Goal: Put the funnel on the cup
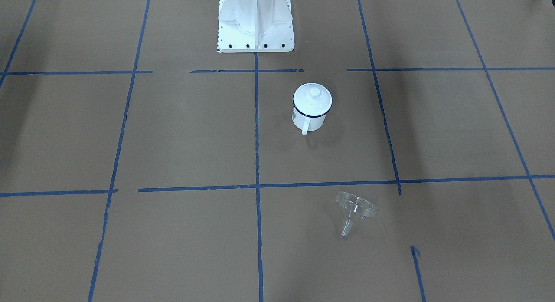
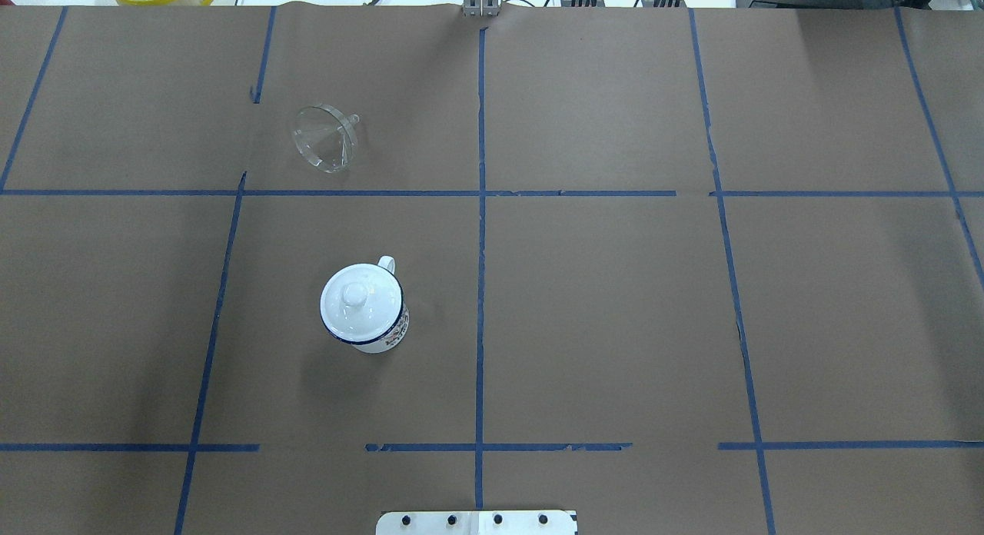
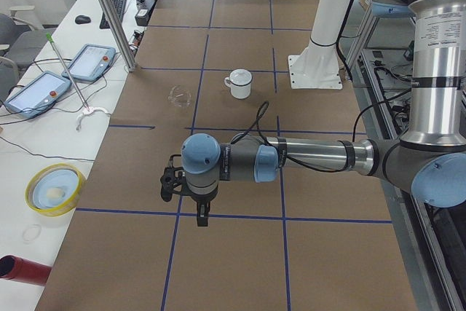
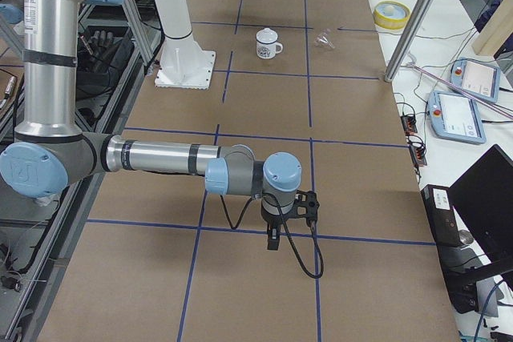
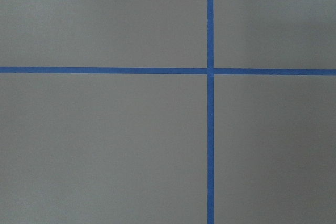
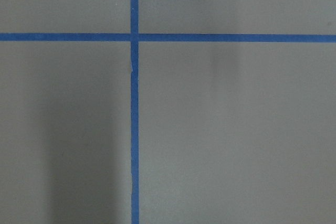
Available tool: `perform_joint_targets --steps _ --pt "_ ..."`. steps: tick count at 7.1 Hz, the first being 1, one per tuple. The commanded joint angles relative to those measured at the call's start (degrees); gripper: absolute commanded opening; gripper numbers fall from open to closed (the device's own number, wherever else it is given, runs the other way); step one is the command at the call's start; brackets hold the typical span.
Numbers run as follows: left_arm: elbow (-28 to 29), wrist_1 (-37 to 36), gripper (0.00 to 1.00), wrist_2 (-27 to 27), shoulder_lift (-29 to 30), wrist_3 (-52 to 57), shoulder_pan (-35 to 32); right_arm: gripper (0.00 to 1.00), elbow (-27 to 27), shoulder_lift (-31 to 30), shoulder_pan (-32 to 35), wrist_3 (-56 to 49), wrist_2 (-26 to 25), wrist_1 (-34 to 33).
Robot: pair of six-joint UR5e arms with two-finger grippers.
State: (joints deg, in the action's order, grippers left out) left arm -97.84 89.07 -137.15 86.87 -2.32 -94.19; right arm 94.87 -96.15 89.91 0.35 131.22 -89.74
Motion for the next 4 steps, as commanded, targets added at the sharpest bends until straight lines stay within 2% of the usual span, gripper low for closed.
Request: perform_joint_targets --steps 1,3,4 --pt "-7.9 0.8 1.00 -0.1 0.4 -18.8 9.4 1.00 0.0 0.0 0.0 0.0 0.0 0.0" --pt "-11.7 4.4 1.00 0.6 5.5 -48.5 20.1 1.00 0.0 0.0 0.0 0.0 0.0 0.0" --pt "-11.8 4.4 1.00 1.5 10.6 -63.6 25.2 1.00 0.0 0.0 0.0 0.0 0.0 0.0"
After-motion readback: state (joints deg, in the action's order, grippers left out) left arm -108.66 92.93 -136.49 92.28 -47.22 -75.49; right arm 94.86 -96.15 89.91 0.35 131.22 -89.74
